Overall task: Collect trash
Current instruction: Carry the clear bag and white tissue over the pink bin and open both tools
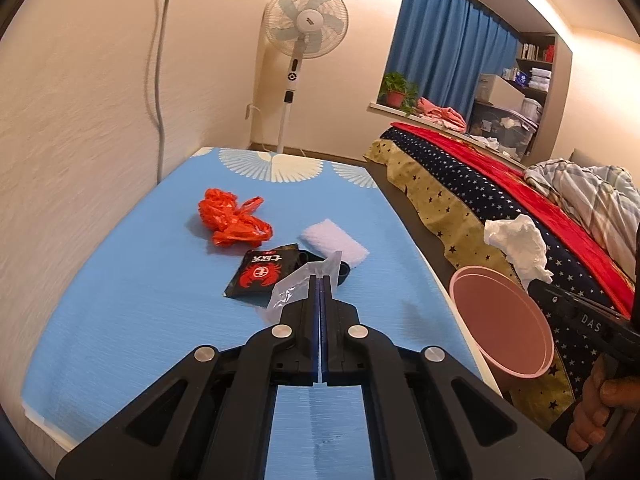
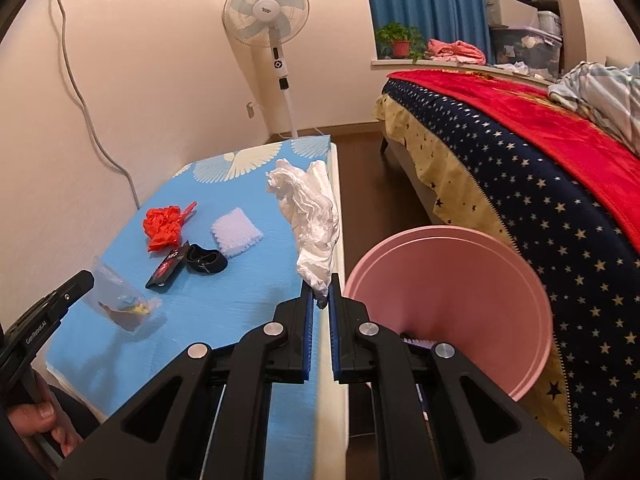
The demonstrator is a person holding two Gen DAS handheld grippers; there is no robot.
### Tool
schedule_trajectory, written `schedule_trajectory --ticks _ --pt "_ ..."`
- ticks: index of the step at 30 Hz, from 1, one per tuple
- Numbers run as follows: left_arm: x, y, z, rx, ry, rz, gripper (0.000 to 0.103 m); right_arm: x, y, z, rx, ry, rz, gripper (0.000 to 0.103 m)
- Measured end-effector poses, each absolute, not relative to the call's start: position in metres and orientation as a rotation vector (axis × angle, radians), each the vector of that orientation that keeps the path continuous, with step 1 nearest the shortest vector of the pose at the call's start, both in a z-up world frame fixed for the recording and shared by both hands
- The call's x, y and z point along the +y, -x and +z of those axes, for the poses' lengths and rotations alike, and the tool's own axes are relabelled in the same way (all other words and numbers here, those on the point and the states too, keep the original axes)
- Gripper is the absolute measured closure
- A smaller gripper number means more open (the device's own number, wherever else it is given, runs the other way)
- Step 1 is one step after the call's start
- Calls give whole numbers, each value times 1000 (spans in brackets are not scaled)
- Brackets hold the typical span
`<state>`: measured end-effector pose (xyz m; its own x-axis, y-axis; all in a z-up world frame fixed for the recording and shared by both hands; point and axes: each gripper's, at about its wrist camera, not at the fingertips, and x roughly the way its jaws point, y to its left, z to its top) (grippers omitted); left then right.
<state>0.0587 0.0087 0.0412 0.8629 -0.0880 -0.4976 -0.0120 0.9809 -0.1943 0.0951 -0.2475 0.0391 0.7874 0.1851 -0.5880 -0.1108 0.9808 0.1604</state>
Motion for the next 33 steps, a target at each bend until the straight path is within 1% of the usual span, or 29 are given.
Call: schedule_trajectory --ticks 23,33 --pt "-15 -51 53 492 152 -111 103 -297 -81 28 636 -159 75 96" --pt "-58 -71 55 490 101 -212 103 -328 -88 20 640 -187 -7 96"
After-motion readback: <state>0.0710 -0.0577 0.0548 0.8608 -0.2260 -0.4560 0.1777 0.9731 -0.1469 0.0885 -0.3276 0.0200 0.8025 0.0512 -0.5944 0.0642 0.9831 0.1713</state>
